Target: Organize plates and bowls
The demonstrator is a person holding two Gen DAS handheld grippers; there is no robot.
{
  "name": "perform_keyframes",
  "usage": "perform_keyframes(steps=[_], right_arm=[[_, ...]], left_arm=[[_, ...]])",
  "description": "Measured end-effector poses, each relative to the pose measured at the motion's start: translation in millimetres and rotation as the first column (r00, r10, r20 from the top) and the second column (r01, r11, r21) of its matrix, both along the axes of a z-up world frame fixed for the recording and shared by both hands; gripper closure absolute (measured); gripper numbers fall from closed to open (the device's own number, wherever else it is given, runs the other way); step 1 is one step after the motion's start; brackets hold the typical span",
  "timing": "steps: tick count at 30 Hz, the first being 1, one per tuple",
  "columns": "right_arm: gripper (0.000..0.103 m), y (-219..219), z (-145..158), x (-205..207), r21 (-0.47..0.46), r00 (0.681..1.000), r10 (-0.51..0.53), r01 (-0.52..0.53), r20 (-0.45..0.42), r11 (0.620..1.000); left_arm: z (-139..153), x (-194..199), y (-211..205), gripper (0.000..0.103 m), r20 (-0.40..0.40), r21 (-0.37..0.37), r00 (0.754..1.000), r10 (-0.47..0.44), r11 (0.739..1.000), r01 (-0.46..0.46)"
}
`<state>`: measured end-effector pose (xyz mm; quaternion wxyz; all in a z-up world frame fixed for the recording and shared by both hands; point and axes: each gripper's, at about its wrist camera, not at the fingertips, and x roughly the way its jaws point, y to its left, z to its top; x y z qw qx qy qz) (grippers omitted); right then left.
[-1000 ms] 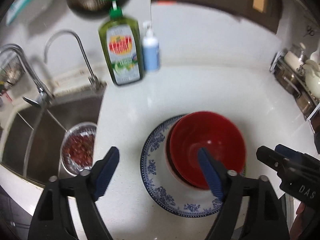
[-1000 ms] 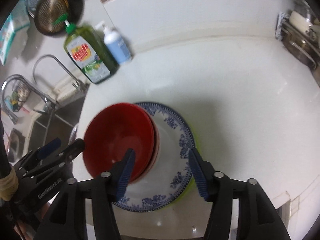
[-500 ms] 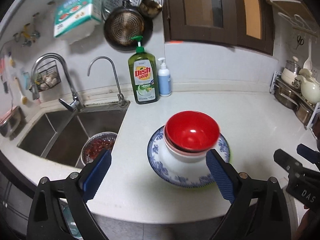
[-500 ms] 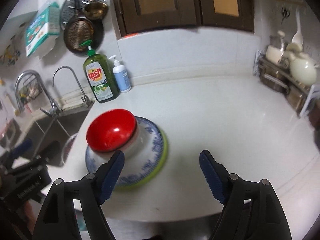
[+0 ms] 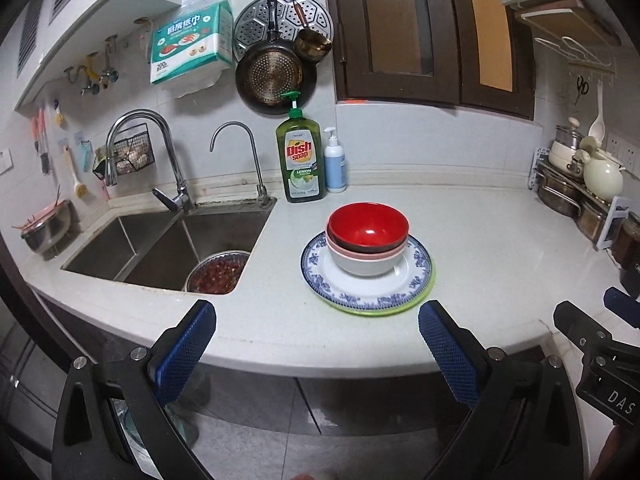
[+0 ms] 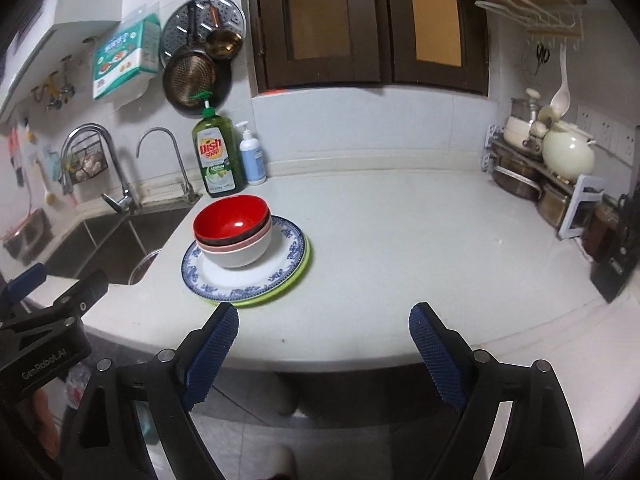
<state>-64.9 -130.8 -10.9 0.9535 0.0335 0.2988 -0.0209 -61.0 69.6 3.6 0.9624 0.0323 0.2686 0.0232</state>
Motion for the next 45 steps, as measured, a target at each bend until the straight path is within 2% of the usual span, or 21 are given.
perform_keyframes(steps=[5, 27, 45], right_arm=[[0.015, 0.9, 2.4, -23.8, 0.001, 1.000, -0.003, 0.003, 0.015, 1.000], [0.015, 38.0, 15.8, -98.5, -0.014, 0.992, -0.111, 0.112, 0.065, 0.994], [0.015, 44.7, 24.1, -114.5, -0.014, 0.990, -0.115, 0.116, 0.082, 0.993]], left_arm=[[0.0, -21.9, -0.2, 0.000, 0.020, 0.037, 1.000, 0.011, 0.999, -0.012], [14.3, -77.0, 30.4, 0.000, 0.069, 0.044, 0.995, -0.074, 0.997, 0.071], [19.9, -89.8, 33.2, 0.000, 0.089, 0.032, 0.992, -0.094, 0.995, 0.092]])
